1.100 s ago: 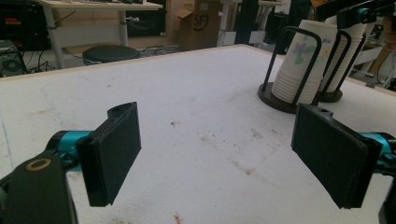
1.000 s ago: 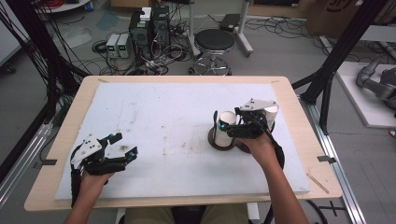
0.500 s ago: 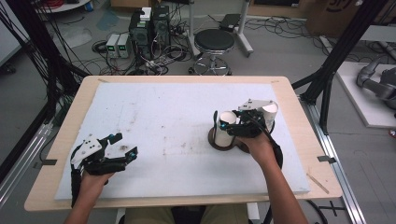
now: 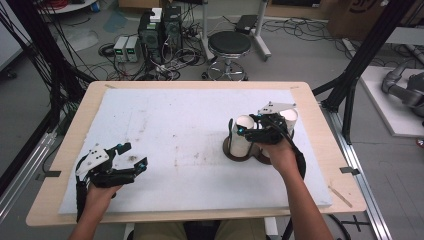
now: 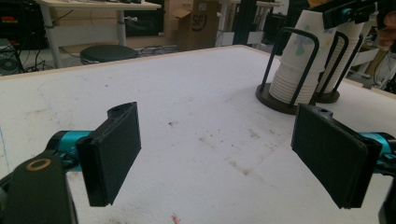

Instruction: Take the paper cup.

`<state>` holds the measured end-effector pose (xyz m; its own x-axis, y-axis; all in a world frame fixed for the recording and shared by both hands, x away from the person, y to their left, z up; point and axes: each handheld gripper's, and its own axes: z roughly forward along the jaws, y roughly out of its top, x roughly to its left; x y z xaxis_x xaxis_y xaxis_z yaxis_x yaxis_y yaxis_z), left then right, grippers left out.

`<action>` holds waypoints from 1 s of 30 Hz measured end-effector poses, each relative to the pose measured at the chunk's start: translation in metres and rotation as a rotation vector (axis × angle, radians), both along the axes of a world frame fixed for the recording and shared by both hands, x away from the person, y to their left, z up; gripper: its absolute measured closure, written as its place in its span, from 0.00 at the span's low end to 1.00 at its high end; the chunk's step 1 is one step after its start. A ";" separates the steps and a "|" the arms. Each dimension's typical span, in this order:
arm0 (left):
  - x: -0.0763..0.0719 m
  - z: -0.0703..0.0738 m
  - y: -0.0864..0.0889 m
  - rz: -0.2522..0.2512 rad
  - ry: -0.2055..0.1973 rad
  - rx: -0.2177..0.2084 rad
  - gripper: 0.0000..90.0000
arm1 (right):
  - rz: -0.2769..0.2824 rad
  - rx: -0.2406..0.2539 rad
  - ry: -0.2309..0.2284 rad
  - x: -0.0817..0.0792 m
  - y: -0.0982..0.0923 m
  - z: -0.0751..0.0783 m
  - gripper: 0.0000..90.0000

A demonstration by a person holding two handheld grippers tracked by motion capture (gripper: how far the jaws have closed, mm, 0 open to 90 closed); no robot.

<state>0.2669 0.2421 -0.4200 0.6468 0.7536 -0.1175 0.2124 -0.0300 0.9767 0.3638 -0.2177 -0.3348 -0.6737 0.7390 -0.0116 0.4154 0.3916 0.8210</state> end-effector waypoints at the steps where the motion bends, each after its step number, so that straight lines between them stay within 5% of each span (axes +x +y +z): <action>1: 0.000 0.000 0.000 -0.002 -0.001 0.001 0.18 | 0.002 0.006 -0.009 -0.001 0.000 0.006 0.42; 14: -0.001 0.000 -0.001 -0.020 -0.001 -0.008 0.18 | 0.038 0.045 -0.054 -0.015 -0.010 0.043 0.43; 30: -0.001 -0.001 -0.002 -0.031 -0.001 -0.023 0.18 | 0.076 0.068 -0.078 -0.046 -0.035 0.059 0.43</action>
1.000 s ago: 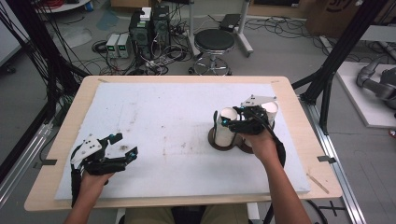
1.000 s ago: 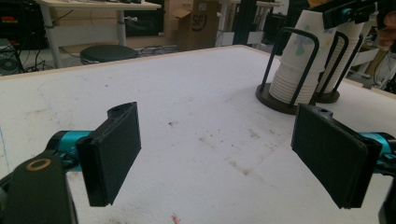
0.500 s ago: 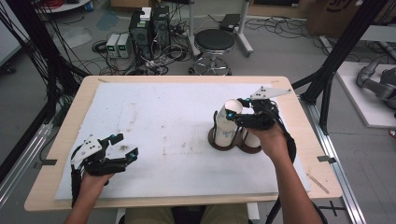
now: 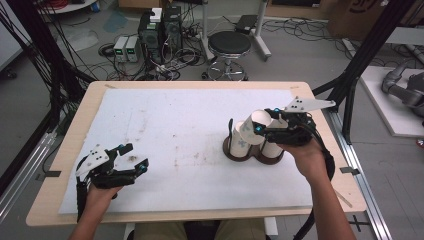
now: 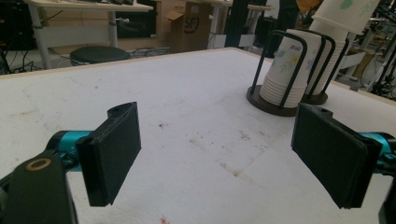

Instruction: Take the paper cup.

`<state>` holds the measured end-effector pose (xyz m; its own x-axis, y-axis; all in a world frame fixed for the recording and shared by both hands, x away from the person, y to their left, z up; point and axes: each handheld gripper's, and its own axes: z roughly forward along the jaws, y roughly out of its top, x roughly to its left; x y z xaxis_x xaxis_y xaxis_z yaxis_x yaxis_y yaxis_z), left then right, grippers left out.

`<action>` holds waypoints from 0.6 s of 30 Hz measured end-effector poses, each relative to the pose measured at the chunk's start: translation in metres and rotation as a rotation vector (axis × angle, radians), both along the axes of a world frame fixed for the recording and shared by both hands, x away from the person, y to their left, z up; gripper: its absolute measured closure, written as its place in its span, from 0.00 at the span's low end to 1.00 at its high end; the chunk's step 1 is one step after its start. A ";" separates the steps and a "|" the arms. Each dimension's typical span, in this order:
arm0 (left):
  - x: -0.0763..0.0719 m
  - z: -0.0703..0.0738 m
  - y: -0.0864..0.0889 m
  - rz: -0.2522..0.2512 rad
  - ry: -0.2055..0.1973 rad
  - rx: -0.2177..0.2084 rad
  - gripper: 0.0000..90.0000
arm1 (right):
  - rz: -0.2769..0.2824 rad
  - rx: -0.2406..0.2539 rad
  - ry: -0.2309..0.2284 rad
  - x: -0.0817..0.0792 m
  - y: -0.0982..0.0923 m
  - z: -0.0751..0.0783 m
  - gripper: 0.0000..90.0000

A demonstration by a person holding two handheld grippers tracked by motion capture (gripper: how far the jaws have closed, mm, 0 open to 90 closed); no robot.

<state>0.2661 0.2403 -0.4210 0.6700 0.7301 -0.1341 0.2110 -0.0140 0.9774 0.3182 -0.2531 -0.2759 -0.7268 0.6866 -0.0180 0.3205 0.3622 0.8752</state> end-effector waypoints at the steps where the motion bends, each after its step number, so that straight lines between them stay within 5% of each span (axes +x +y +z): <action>1: 0.000 0.000 0.000 -0.001 0.000 0.002 0.18 | 0.005 0.006 0.000 -0.005 -0.003 0.000 0.43; 18: 0.003 -0.002 -0.009 -0.053 0.006 -0.013 0.18 | 0.087 0.040 0.025 -0.022 -0.004 -0.015 0.43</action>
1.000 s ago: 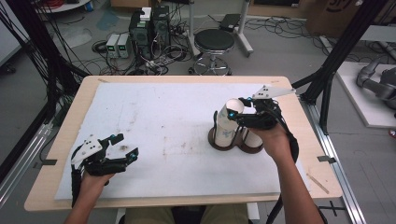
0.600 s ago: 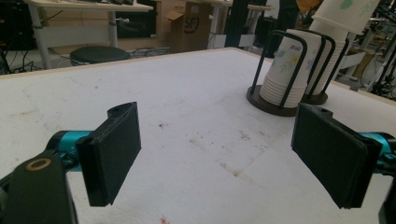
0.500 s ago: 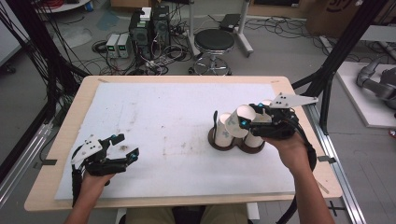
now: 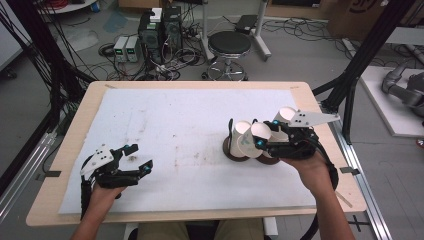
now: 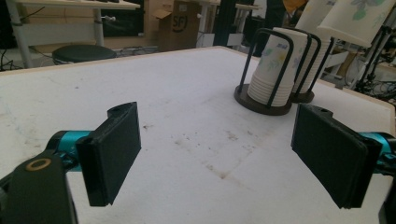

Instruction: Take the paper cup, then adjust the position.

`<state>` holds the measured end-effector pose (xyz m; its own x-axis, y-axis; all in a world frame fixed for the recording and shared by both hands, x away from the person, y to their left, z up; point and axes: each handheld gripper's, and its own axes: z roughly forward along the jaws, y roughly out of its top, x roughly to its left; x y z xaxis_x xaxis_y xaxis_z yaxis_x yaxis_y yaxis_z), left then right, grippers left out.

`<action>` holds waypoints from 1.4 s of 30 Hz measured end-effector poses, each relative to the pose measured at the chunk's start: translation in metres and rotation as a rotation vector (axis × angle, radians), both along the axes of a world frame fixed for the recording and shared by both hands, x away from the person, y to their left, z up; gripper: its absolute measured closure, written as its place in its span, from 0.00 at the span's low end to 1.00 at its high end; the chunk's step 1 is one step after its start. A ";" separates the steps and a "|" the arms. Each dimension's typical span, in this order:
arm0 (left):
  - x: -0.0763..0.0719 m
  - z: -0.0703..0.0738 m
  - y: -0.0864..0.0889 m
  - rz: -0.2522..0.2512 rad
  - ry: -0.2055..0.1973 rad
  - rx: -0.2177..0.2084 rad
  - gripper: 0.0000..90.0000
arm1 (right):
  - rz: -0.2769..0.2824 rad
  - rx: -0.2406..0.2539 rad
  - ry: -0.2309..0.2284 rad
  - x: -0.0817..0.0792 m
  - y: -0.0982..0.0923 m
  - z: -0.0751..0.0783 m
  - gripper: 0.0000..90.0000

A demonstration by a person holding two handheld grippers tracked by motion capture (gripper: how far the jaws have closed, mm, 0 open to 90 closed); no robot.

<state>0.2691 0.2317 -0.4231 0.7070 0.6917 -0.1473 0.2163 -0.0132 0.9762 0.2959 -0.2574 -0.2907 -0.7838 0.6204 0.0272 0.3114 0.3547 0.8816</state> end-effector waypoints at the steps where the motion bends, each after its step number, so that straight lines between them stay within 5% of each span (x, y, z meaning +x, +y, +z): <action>1: 0.000 0.000 -0.001 -0.004 0.000 0.003 0.18 | 0.000 0.000 0.000 0.000 0.000 0.000 0.43; 16: -0.005 0.004 -0.012 -0.071 -0.015 0.009 0.17 | 0.065 0.005 0.024 0.000 0.020 -0.015 0.43; 22: -0.007 0.008 -0.020 -0.126 -0.078 0.024 0.18 | 0.117 -0.005 0.016 0.000 0.035 -0.021 0.43; 29: -0.003 0.013 -0.038 -0.210 -0.038 0.021 0.17 | 0.161 -0.014 0.015 0.000 0.048 -0.024 0.43; 42: 0.004 0.020 -0.082 -0.362 -0.043 0.042 0.17 | 0.244 -0.011 0.027 -0.002 0.074 -0.036 0.43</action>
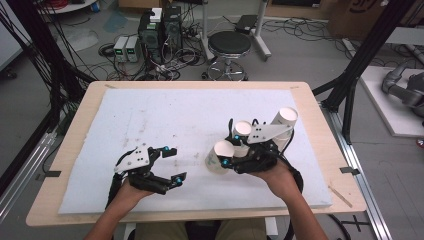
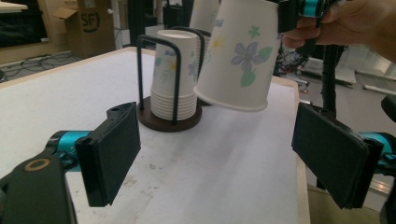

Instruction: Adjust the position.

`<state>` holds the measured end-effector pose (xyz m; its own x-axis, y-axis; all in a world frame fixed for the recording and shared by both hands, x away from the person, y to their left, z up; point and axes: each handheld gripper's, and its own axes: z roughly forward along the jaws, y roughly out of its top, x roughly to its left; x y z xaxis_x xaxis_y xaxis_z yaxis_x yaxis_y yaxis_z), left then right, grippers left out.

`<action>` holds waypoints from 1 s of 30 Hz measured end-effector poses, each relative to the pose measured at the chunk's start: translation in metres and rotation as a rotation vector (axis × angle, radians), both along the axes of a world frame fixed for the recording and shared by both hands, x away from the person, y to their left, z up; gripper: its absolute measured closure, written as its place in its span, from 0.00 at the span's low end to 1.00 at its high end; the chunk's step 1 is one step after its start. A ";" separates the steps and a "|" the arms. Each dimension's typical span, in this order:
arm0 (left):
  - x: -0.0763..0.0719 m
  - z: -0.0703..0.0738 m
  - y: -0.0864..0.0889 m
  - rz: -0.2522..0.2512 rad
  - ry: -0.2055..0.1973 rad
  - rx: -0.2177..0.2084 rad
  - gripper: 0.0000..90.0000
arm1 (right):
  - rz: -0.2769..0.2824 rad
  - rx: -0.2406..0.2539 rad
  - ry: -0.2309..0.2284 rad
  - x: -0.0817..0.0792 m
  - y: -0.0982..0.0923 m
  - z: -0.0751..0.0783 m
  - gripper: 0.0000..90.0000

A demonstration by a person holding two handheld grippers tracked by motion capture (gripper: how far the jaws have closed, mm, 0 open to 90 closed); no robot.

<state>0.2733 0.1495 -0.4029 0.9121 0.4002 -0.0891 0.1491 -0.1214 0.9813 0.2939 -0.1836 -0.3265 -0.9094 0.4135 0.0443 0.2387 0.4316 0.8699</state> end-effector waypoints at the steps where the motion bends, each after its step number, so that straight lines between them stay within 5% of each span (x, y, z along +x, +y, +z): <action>1: 0.001 0.000 -0.003 -0.010 -0.001 0.002 0.17 | 0.002 0.002 0.001 0.000 0.001 -0.001 0.43; 18: 0.010 -0.006 -0.048 -0.069 -0.011 0.047 0.17 | 0.064 -0.005 0.010 -0.002 0.020 -0.004 0.43; 30: 0.013 -0.009 -0.057 -0.080 -0.011 0.053 0.18 | 0.088 0.002 0.021 -0.003 0.026 -0.005 0.43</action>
<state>0.2858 0.0923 -0.4120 0.9420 0.3303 -0.0597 0.1262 -0.1839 0.9748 0.2912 -0.1576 -0.3317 -0.9411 0.3319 0.0641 0.2178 0.4501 0.8660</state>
